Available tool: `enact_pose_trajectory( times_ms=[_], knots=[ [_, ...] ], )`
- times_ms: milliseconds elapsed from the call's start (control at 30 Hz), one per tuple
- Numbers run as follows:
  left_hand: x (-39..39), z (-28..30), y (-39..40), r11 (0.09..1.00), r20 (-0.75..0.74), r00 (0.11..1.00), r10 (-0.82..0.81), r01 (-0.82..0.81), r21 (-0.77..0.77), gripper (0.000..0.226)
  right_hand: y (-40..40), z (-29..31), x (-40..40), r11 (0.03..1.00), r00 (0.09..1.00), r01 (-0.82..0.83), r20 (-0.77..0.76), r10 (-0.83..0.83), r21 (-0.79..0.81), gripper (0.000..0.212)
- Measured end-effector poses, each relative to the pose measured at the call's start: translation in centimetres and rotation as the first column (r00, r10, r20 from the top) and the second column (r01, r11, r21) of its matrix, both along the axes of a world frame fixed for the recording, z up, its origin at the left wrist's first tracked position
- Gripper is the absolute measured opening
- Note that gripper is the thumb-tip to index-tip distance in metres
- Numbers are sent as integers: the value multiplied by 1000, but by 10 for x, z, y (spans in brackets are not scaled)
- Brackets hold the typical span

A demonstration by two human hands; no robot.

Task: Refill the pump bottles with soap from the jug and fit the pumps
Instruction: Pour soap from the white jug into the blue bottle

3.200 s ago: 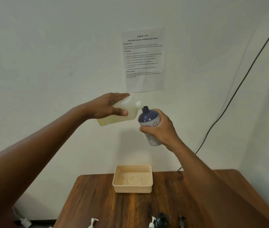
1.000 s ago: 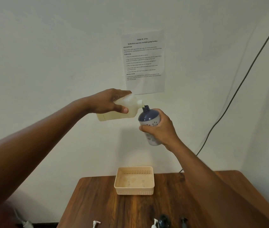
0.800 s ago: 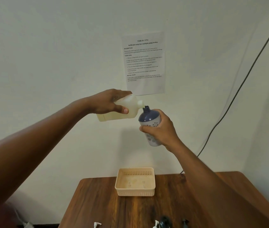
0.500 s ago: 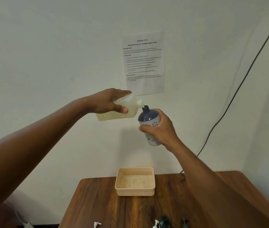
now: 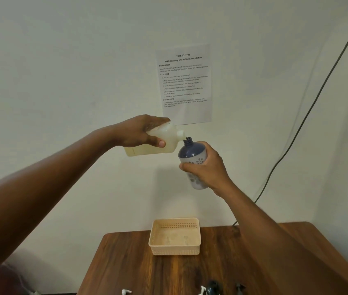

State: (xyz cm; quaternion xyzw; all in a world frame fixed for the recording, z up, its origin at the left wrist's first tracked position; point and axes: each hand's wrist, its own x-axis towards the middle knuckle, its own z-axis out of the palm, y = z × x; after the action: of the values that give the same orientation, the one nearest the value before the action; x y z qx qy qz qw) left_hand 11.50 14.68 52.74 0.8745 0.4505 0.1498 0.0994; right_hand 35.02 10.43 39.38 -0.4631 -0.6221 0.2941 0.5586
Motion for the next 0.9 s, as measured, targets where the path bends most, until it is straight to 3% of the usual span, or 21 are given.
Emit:
enact_pose_trajectory(
  times_ms=[400, 633, 900],
  knots=[
    [2, 4, -4, 1000, 2, 1000, 18, -18, -12, 87, -3, 4, 0, 1000, 1000, 0, -5, 0, -1, 58],
    [3, 9, -7, 1000, 17, 1000, 26, -26, 4, 71, -4, 6, 0, 1000, 1000, -5, -19, 5, 4, 59],
    [3, 10, -5, 999, 6, 999, 32, -32, 22, 76, -4, 6, 0, 1000, 1000, -9, -20, 9, 7, 59]
  ],
)
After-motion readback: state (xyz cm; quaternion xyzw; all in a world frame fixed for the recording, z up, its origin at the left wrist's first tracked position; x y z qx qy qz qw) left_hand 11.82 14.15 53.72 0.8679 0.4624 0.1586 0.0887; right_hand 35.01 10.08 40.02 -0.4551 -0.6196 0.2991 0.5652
